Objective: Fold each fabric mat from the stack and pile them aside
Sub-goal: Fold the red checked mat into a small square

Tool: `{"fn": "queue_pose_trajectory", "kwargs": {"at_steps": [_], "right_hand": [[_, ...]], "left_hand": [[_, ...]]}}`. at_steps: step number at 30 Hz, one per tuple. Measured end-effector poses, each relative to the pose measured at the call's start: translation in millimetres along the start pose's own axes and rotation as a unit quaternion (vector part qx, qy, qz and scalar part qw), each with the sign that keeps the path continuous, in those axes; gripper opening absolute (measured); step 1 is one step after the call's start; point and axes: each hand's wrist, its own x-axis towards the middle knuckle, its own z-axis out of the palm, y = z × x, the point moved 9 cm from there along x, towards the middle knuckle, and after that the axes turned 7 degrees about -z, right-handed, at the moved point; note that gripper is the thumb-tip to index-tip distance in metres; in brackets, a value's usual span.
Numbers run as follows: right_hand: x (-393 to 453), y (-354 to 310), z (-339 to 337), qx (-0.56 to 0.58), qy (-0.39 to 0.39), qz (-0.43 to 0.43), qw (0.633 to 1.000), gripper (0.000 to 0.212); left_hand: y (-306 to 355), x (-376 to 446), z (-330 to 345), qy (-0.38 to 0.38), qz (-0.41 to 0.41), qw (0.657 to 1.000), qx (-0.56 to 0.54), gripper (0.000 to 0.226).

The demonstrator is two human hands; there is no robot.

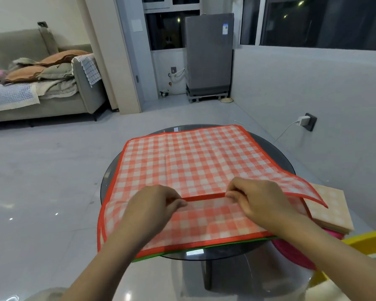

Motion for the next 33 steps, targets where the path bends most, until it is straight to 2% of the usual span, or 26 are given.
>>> {"fn": "queue_pose_trajectory", "kwargs": {"at_steps": [5,8,10,13,19,27,30,33], "right_hand": [[11,-27,-56,-0.102,0.135,-0.070,0.983,0.017],[21,-34,-70,-0.127,0.163,-0.082,0.975,0.013],[35,-30,-69,-0.139,0.169,-0.086,0.972,0.009],[66,-9,-48,-0.130,0.137,-0.075,0.979,0.005],[103,33,2,-0.097,0.111,-0.027,0.989,0.004],[113,72,77,-0.041,-0.027,0.065,0.997,0.019],[113,81,90,-0.018,-0.047,0.090,0.995,0.020],[114,79,96,-0.022,-0.061,0.079,0.995,0.026]], "left_hand": [[12,0,-43,0.007,0.003,1.000,-0.009,0.015],[16,6,-64,0.033,0.015,0.999,0.007,0.014],[15,18,-74,0.079,0.017,0.996,0.031,0.015],[10,47,-72,0.140,0.013,0.987,0.081,0.019],[-19,102,-33,0.147,-0.008,0.980,0.133,0.021],[-51,140,30,0.057,-0.051,0.984,0.163,0.023],[-60,143,43,0.049,-0.061,0.983,0.166,0.025],[-65,143,50,0.037,-0.075,0.981,0.175,0.026]]}}
